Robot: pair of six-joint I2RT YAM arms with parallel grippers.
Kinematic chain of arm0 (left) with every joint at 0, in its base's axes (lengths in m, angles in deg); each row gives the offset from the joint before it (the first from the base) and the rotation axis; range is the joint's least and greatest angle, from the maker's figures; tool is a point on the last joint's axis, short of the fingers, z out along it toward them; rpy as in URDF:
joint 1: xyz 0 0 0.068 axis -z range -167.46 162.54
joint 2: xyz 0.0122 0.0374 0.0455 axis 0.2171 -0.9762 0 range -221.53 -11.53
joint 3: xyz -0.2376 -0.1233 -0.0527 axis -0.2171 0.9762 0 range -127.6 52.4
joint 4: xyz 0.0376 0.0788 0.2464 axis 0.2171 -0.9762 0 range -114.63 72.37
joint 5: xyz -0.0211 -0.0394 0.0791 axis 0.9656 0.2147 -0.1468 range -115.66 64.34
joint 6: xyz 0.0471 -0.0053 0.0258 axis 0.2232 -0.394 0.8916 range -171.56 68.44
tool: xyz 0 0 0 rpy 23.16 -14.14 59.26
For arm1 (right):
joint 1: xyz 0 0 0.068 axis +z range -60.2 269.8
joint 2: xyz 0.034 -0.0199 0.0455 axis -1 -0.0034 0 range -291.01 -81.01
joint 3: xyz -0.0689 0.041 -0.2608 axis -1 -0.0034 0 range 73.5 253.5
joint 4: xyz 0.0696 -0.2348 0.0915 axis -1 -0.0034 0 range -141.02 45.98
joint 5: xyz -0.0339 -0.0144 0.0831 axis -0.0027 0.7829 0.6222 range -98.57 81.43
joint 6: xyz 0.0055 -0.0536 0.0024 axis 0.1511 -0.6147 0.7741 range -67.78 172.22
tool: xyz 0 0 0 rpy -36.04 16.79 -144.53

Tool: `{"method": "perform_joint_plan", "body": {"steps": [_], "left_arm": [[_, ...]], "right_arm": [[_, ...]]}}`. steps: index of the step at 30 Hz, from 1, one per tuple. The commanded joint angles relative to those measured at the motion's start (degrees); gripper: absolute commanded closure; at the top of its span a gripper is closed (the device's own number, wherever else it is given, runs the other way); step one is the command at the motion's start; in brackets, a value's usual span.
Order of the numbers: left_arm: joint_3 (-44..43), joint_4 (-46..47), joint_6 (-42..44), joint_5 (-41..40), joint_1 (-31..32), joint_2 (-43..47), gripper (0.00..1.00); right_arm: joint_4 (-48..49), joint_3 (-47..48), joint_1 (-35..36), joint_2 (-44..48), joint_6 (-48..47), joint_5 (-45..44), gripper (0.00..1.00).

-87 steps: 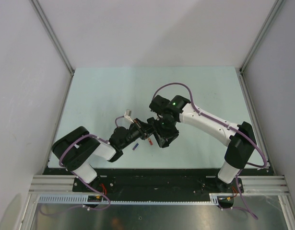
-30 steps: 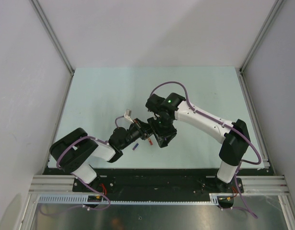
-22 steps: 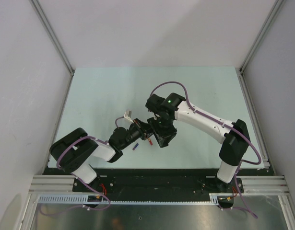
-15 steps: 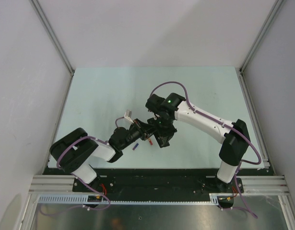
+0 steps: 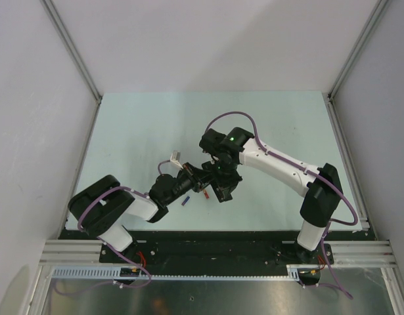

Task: Load the batteries into the remote control

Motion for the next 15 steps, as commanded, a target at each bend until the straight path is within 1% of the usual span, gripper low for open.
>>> {"method": "perform_joint_plan", "body": {"steps": [1,5,15], "left_arm": [[-0.8,23.4,-2.1,0.4,0.6,-0.2,1.00],[-1.0,23.4,-2.3,0.5,0.6,-0.4,1.00],[-1.2,23.4,-2.2,0.7,0.6,-0.5,1.00]], "right_arm": [[1.8,1.1,0.3,0.3,0.6,-1.3,0.97],[1.9,2.0,0.6,0.3,0.9,-1.3,0.94],[2.2,3.7,1.2,-0.4,1.3,-0.8,0.89]]}}
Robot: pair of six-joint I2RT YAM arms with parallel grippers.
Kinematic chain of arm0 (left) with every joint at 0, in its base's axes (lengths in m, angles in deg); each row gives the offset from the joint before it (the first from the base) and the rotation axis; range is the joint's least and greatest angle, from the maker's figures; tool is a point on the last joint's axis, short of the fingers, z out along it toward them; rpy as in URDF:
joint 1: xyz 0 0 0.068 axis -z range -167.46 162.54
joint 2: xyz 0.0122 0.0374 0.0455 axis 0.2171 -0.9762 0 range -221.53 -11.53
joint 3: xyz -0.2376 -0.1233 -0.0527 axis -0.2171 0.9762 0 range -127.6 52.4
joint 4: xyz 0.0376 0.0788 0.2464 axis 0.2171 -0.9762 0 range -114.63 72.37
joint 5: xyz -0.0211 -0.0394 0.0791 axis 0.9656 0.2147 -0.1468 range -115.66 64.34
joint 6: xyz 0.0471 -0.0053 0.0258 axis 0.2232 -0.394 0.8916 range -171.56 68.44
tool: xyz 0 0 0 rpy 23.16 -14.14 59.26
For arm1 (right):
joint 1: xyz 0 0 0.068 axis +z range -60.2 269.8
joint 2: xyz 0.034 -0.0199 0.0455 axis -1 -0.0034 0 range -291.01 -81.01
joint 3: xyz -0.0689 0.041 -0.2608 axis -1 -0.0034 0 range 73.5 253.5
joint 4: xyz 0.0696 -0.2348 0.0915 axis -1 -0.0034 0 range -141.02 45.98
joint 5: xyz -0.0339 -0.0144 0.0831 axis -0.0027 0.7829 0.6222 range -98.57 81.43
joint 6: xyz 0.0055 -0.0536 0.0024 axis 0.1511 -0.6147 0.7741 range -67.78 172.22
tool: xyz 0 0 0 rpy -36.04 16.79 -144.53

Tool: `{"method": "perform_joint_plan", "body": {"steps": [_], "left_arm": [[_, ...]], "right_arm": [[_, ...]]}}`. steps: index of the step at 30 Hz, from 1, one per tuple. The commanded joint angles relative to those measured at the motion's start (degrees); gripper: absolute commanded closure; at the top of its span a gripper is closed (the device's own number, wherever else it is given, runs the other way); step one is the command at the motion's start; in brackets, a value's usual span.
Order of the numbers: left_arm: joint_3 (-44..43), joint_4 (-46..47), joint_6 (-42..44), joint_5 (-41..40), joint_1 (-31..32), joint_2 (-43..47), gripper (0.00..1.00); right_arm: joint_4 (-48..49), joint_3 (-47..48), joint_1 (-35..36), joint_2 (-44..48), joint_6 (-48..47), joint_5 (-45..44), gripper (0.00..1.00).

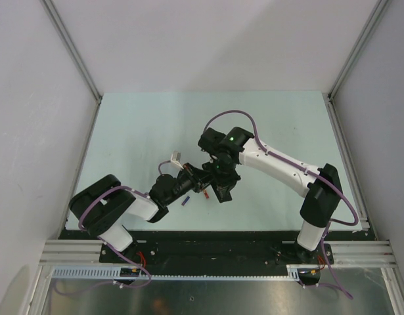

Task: Load the batteries into the remote control

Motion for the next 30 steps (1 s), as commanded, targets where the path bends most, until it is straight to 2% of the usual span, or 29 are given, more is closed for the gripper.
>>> {"method": "perform_joint_plan", "body": {"steps": [1,24,30], "left_arm": [[-1.2,23.1,-1.6,0.6,0.6,0.1,1.00],[-1.5,23.1,-2.2,0.9,0.6,0.4,1.00],[-0.6,23.1,-1.9,0.0,0.1,0.3,1.00]], "right_arm": [[1.5,3.1,0.5,-0.5,0.7,-0.6,0.89],[2.1,5.8,1.3,-2.5,0.7,0.2,0.88],[1.3,8.7,0.6,-1.5,0.8,-2.1,0.89]]}}
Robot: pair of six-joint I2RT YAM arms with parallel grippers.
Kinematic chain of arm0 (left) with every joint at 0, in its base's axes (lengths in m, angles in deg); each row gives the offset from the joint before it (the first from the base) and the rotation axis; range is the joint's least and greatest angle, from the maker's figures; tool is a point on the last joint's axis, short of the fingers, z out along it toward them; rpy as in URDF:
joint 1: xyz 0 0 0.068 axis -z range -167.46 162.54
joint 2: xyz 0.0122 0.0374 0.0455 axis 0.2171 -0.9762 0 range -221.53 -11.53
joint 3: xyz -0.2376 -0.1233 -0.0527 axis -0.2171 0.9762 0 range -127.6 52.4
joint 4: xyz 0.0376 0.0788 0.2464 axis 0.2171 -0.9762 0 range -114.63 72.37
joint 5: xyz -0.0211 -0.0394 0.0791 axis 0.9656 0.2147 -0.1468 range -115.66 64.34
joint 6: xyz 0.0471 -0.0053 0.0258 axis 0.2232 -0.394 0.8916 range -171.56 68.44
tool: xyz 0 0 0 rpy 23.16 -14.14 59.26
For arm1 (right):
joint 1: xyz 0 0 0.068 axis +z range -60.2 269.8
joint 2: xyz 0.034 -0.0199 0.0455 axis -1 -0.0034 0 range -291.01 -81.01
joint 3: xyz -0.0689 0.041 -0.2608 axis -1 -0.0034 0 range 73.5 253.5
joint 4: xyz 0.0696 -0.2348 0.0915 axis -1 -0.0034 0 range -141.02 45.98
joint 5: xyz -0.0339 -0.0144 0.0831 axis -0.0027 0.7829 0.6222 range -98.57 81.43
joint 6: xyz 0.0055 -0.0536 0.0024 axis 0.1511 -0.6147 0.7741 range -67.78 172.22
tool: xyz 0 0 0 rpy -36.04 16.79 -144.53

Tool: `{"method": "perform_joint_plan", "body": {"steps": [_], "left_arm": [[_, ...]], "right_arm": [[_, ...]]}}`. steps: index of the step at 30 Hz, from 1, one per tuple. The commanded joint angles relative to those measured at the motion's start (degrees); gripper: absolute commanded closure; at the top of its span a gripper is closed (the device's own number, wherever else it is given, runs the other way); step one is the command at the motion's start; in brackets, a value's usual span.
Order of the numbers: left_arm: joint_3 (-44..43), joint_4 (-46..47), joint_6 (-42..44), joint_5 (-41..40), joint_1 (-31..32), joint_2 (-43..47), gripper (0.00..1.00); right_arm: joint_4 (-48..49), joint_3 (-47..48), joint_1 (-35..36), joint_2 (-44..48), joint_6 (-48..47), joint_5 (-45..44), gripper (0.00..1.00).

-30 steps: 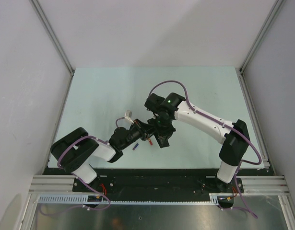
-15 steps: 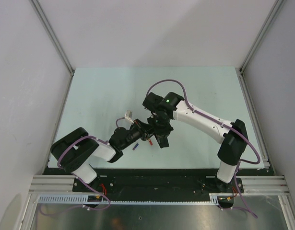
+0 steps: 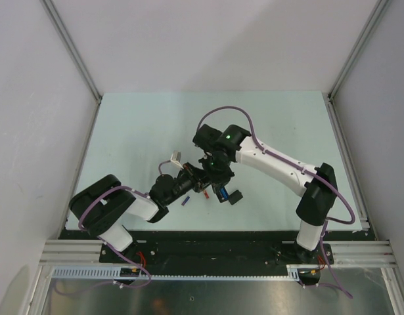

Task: Load the batteries into the remote control

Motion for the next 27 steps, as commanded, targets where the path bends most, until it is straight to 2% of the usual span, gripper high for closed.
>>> {"method": "perform_joint_plan", "body": {"steps": [1,5,7,8,9,11,13,17,18,22,27], "left_arm": [[-0.2,21.9,-0.9,-0.2,-0.6,0.4,1.00],[0.9,21.9,-0.8,-0.3,-2.2,0.7,1.00],[1.3,21.9,-0.6,-0.4,-2.8,1.1,1.00],[1.5,21.9,-0.6,-0.4,-2.9,1.4,1.00],[1.7,21.9,-0.4,-0.4,-2.9,1.7,1.00],[2.4,21.9,0.1,-0.3,-2.9,2.7,1.00],[3.5,21.9,0.8,-0.1,-2.9,3.6,1.00],[6.4,21.9,2.4,-0.9,-2.9,7.8,1.00],[7.6,21.9,3.1,-1.1,-2.9,8.6,1.00],[10.7,21.8,4.2,-2.4,-2.9,12.5,1.00],[14.0,21.7,5.4,-3.5,-2.9,17.3,1.00]], "right_arm": [[-0.4,4.9,-1.1,2.2,0.5,-2.5,0.89],[5.2,1.1,-4.0,10.5,2.3,-5.7,0.87],[8.6,-6.7,-5.3,14.9,4.6,-7.2,0.85],[13.5,-10.0,-6.6,19.8,5.5,-9.2,0.84],[16.1,-17.6,-7.3,22.0,8.6,-9.8,0.79],[23.6,-24.8,-8.8,27.6,11.4,-11.8,0.75],[28.4,-31.8,-9.3,29.1,14.6,-14.2,0.67],[31.5,-33.9,-8.0,24.9,18.1,-17.8,0.56],[31.9,-33.9,-7.7,22.6,19.8,-18.7,0.50],[30.9,-33.9,-6.6,18.0,31.7,-24.8,0.42],[26.9,-33.8,-5.2,14.6,41.9,-30.6,0.34]]}}
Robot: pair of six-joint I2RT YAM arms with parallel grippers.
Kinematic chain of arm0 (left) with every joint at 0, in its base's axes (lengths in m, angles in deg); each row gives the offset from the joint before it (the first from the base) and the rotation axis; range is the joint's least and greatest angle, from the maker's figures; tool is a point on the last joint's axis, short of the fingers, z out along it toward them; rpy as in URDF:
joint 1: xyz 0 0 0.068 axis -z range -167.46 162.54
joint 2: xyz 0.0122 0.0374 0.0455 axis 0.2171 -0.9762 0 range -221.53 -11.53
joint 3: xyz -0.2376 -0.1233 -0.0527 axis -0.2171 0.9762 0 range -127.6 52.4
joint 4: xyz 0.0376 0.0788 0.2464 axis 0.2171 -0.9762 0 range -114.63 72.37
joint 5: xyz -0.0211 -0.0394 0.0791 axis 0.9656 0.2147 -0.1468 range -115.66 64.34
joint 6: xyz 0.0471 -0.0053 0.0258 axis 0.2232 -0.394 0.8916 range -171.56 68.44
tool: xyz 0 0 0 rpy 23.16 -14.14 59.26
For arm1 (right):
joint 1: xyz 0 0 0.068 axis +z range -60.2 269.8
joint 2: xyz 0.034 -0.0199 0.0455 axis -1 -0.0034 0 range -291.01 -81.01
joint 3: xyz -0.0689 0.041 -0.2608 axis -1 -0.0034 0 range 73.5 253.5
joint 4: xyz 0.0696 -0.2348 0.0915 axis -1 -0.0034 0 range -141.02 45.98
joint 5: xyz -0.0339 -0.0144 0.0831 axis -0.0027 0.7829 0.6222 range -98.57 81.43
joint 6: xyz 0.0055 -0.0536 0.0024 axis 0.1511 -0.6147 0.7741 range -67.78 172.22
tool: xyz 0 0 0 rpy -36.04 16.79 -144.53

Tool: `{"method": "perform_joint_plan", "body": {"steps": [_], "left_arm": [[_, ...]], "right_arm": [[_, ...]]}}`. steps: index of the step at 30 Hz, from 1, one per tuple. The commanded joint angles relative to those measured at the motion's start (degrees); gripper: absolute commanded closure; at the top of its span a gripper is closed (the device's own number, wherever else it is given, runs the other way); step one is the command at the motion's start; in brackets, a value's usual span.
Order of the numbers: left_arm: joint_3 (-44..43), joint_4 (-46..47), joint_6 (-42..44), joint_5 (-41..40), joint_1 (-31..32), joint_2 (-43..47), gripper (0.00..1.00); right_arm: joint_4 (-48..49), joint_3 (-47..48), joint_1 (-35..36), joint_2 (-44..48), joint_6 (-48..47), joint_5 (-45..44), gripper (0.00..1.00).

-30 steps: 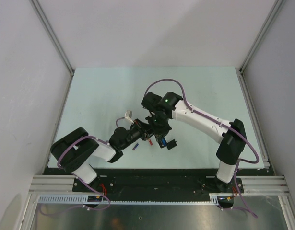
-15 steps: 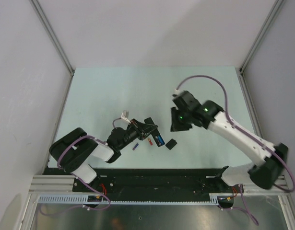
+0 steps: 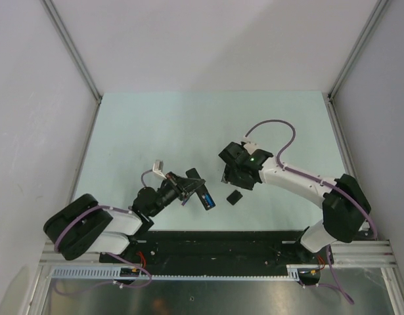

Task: Load the batteries into the remote control

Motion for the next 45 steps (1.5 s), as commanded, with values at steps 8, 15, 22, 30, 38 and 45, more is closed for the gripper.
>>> {"method": "perform_joint_plan", "body": {"steps": [8,15,22,30,38,45], "left_arm": [[4.2,21.5,2.5,-2.7,-0.3,6.4,1.00],[4.5,21.4,2.2,-2.8,-0.4,7.1,1.00],[6.1,21.4,1.9,-2.4,-0.3,6.7,1.00],[5.8,21.4,1.4,-1.8,-0.3,6.1,1.00],[5.8,21.4,1.4,-2.1,-0.3,5.7,1.00],[5.5,21.4,1.3,-1.8,-0.3,4.8,1.00]], "right_arm": [[-3.7,0.4,1.2,-10.6,18.6,-4.7,0.34],[-2.7,0.4,1.5,-14.2,21.0,-3.7,0.36],[-3.9,0.4,3.6,-15.5,22.2,-2.9,0.36],[-3.1,-1.4,6.2,-16.4,23.7,-1.8,0.35],[-0.6,-5.6,4.2,-14.9,24.0,-1.9,0.37],[0.6,-5.6,3.5,-16.4,24.6,-1.3,0.38]]}}
